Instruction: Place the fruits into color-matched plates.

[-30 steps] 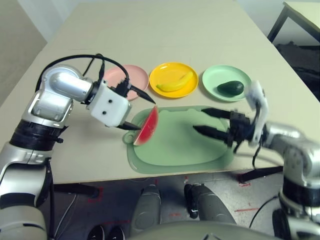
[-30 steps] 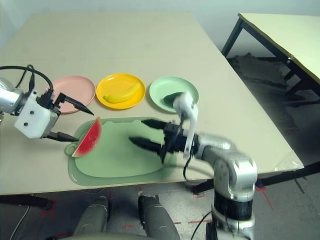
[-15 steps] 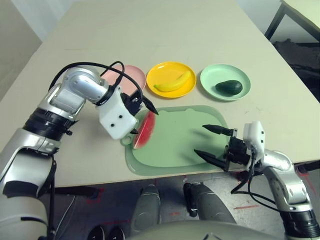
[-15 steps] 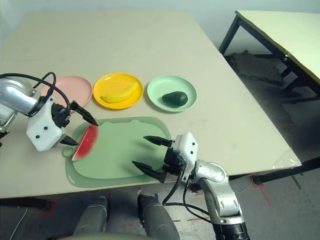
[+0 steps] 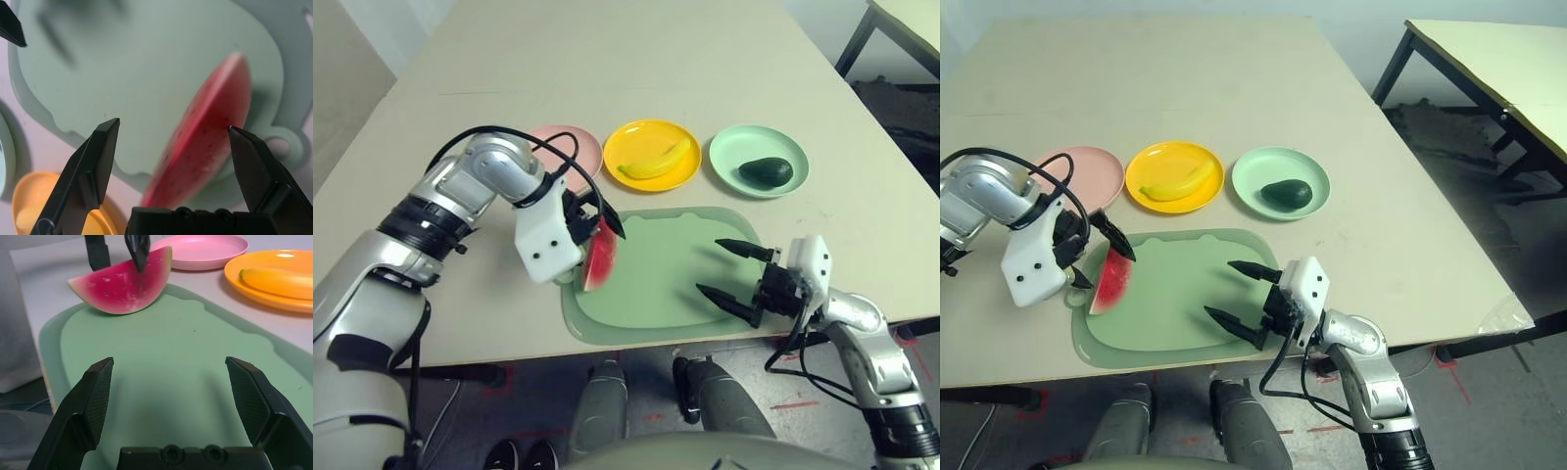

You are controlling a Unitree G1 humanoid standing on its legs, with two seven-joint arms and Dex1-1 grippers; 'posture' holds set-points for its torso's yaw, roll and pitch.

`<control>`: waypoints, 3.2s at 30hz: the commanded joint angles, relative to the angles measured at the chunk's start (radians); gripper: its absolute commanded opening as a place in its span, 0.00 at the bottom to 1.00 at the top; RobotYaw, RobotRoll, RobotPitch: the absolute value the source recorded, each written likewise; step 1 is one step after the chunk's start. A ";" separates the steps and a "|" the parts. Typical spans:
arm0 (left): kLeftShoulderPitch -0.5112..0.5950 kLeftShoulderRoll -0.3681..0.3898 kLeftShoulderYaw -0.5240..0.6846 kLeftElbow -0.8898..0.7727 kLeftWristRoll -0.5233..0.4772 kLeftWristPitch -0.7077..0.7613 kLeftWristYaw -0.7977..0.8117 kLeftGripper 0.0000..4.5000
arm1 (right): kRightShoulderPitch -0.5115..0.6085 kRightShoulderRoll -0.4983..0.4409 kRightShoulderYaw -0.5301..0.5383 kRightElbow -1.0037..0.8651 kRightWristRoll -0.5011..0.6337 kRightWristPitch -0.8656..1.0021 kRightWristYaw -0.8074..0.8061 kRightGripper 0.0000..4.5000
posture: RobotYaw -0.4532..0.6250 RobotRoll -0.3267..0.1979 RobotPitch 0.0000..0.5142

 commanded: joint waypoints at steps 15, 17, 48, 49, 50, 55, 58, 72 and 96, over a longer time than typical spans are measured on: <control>0.018 -0.053 -0.023 0.083 0.202 0.016 -0.011 0.35 | -0.037 -0.041 0.043 -0.042 0.091 0.009 0.033 1.00 | 0.35 0.62 0.29; 0.021 -0.040 -0.023 0.074 0.192 0.035 -0.011 0.33 | -0.033 -0.042 0.046 -0.042 0.089 0.007 0.028 1.00 | 0.35 0.62 0.29; -0.304 -0.018 0.088 0.626 0.376 -0.008 0.248 0.33 | 0.041 0.040 0.018 -0.246 0.149 0.183 -0.286 1.00 | 0.40 0.62 0.29; -0.311 -0.020 0.094 0.671 0.401 -0.019 0.287 0.33 | 0.059 0.049 0.017 -0.278 0.142 0.199 -0.328 1.00 | 0.39 0.62 0.30; -0.317 -0.024 0.099 0.710 0.421 -0.026 0.323 0.33 | 0.071 0.057 0.020 -0.304 0.136 0.211 -0.361 1.00 | 0.39 0.62 0.30; -0.337 -0.043 0.071 0.851 0.571 -0.040 0.515 0.33 | 0.093 0.097 0.030 -0.352 0.141 0.236 -0.454 1.00 | 0.37 0.62 0.29; -0.335 -0.064 0.057 0.903 0.647 -0.026 0.622 0.33 | 0.105 0.091 0.031 -0.358 0.142 0.230 -0.455 1.00 | 0.36 0.62 0.29; -0.306 -0.146 -0.039 1.003 0.909 0.103 0.991 0.33 | 0.201 0.049 0.031 -0.361 0.146 0.137 -0.370 1.00 | 0.34 0.62 0.29; -0.315 -0.153 0.012 1.003 0.901 0.118 1.010 1.00 | 0.084 0.026 0.016 -0.405 0.223 0.274 -0.432 1.00 | 0.36 0.62 0.30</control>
